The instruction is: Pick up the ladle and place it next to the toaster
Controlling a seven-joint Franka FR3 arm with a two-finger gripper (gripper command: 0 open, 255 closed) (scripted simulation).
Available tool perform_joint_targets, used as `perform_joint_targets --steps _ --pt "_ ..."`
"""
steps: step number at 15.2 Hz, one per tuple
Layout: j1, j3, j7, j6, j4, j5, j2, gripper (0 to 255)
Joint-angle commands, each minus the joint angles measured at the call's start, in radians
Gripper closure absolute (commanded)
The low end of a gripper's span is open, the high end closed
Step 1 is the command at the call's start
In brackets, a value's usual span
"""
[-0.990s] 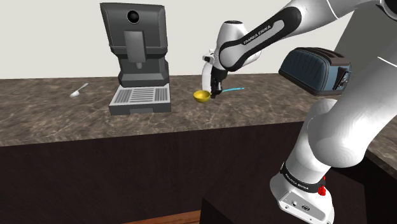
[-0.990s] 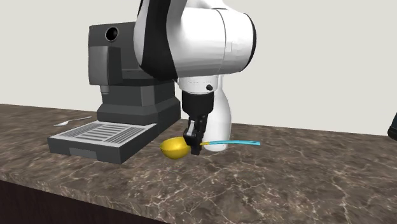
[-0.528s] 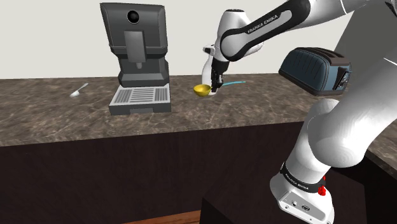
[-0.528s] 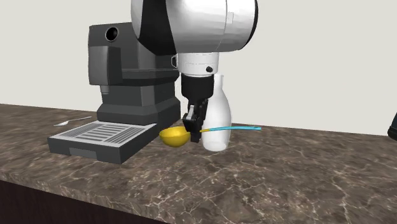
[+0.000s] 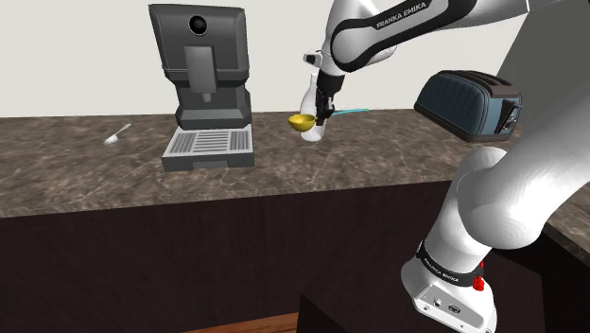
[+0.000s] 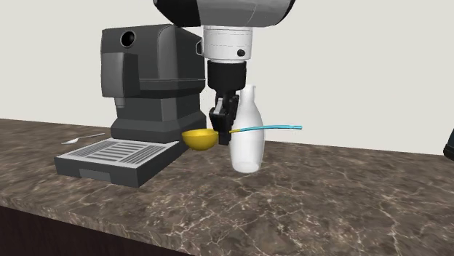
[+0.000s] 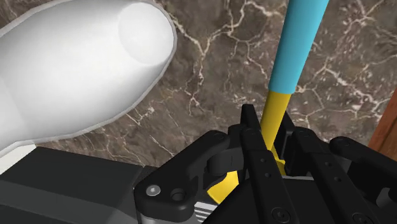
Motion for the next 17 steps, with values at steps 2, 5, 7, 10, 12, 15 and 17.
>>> perform_joint_targets --steps 2,5,7,10,12,15,17 --pt "0.001 0.005 -0.001 -0.043 0.033 0.003 -0.011 255" --pt "0.002 0.010 -0.002 -0.086 0.064 0.005 -0.022 255" --pt "0.003 0.014 -0.003 -0.114 0.086 0.006 -0.028 255" --pt "0.004 0.018 -0.004 -0.155 0.121 0.009 -0.035 255" --pt "0.005 0.022 -0.005 -0.183 0.145 0.011 -0.038 255" --pt "0.007 0.026 -0.007 -0.224 0.182 0.014 -0.042 255" --pt "0.008 0.028 -0.009 -0.250 0.208 0.016 -0.043 255"
